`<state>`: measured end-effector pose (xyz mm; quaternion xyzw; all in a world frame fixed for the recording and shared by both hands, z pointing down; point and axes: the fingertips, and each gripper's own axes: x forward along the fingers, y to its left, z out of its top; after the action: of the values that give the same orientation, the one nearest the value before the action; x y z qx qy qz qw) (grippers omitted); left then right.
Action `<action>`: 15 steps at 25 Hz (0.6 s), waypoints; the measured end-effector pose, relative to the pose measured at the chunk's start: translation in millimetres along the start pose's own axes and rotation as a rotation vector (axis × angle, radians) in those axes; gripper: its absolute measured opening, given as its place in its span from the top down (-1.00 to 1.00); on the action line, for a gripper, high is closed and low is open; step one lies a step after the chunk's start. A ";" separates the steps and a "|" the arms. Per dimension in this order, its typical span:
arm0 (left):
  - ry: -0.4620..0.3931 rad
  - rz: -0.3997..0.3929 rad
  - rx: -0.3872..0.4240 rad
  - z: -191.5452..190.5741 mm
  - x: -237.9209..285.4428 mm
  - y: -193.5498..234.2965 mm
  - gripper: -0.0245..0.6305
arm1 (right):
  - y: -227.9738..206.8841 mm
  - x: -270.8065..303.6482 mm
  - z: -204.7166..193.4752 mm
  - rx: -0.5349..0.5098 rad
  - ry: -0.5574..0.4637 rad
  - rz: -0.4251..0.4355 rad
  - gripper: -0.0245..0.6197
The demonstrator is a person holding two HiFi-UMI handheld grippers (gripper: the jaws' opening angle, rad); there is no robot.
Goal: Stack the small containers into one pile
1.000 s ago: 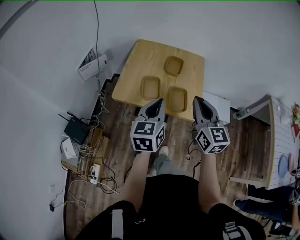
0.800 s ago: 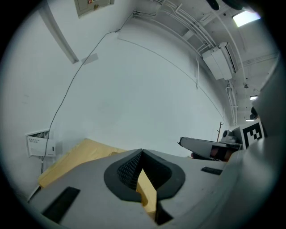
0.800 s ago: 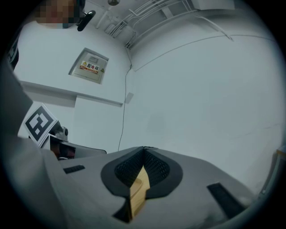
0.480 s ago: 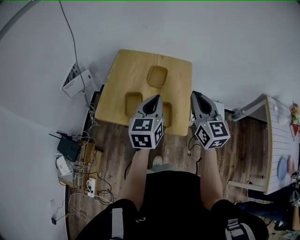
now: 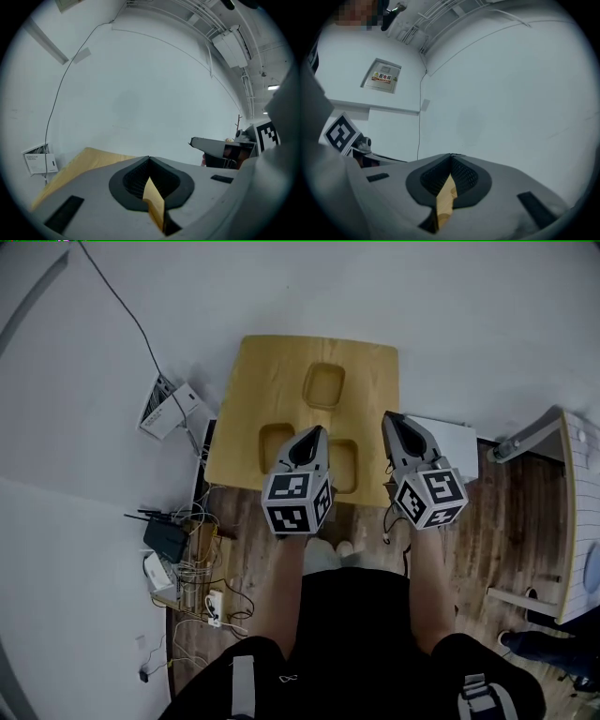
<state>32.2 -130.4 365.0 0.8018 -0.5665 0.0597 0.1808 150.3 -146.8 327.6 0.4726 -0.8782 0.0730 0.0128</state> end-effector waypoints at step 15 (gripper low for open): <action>0.261 0.016 0.020 -80.8 34.9 18.4 0.89 | -17.5 20.1 -79.7 0.143 0.154 -0.058 0.90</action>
<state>36.2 -137.8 454.6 0.7844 -0.5440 0.1705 0.2444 150.1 -161.8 410.3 0.4905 -0.8531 0.1710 0.0488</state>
